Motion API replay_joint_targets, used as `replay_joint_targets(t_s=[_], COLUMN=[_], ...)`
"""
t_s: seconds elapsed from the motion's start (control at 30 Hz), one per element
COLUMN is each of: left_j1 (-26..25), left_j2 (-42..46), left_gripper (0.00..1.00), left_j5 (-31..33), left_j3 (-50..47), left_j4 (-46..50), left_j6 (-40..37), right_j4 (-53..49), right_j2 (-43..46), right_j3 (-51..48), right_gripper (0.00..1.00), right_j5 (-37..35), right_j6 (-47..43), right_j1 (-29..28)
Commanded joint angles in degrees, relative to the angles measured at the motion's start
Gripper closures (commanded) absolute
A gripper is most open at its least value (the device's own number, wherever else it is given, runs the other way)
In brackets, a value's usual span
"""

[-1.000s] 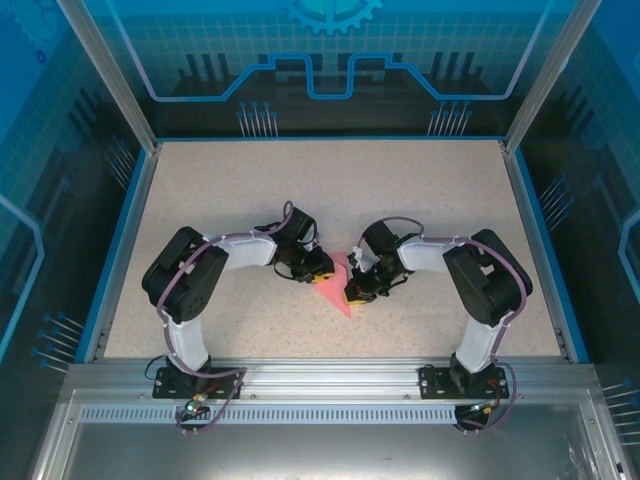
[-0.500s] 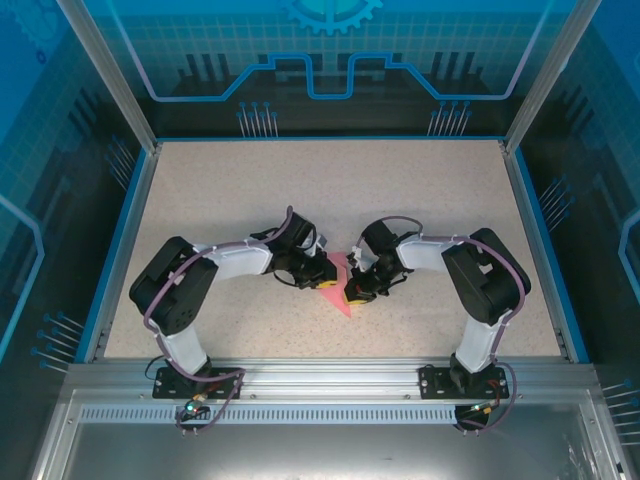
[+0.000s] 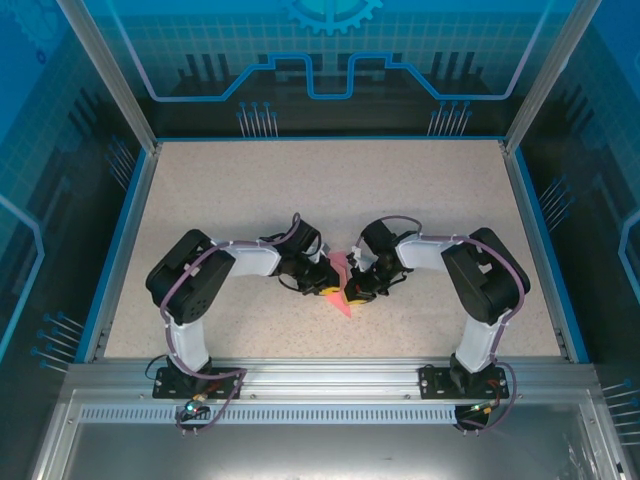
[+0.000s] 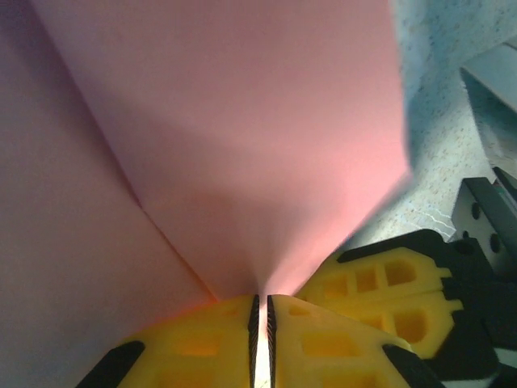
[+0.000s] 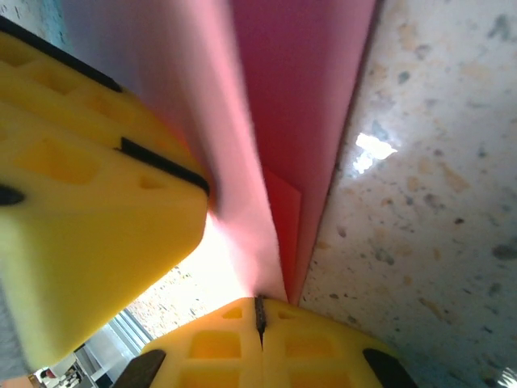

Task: Fold a paper plane with a square sheet of paper (fold left side to right side)

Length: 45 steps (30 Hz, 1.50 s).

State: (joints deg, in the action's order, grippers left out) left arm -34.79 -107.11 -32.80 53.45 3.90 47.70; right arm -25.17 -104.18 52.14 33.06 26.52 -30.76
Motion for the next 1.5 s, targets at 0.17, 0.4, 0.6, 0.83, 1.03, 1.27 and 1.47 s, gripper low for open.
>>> replay_joint_targets(t_s=[0.17, 0.4, 0.6, 0.83, 1.03, 1.27, 1.47], left_j1=[-0.4, 0.2, 0.9, 2.3, 4.7, 7.0, 8.4], left_j2=[-2.7, -3.7, -3.8, -3.9, -4.7, -5.6, -6.6], left_gripper=[0.86, 0.87, 0.86, 0.85, 0.84, 0.84, 0.82], left_j5=[4.6, 10.0, 12.6, 13.4, 13.4, 12.9, 13.0], left_j3=[2.2, 4.7, 6.2, 9.2, 11.8, 14.5, 16.1], left_j4=[4.0, 10.1, 11.3, 10.9, 11.0, 12.4, 13.7], left_j6=[-1.2, -2.9, -4.0, -5.4, -6.7, -8.2, -10.1], right_j4=[-6.1, -8.9, -9.8, -9.3, -9.3, -9.1, -9.1], right_j2=[-4.5, -4.7, -4.7, -4.4, -4.2, -4.1, -4.2], right_j3=[-2.1, -2.0, -2.6, -3.5, -3.9, -3.9, -4.0], right_gripper=[1.0, 1.0, 1.0, 1.0, 1.0, 1.0, 1.0], right_j5=[-12.4, -15.5, -16.6, -16.5, -16.2, -16.0, -16.0], right_j6=[-1.2, -2.0, -2.1, -1.9, -1.9, -1.7, -1.9], right_j1=[-1.1, -1.7, -2.0, -2.1, -2.2, -2.2, -2.2])
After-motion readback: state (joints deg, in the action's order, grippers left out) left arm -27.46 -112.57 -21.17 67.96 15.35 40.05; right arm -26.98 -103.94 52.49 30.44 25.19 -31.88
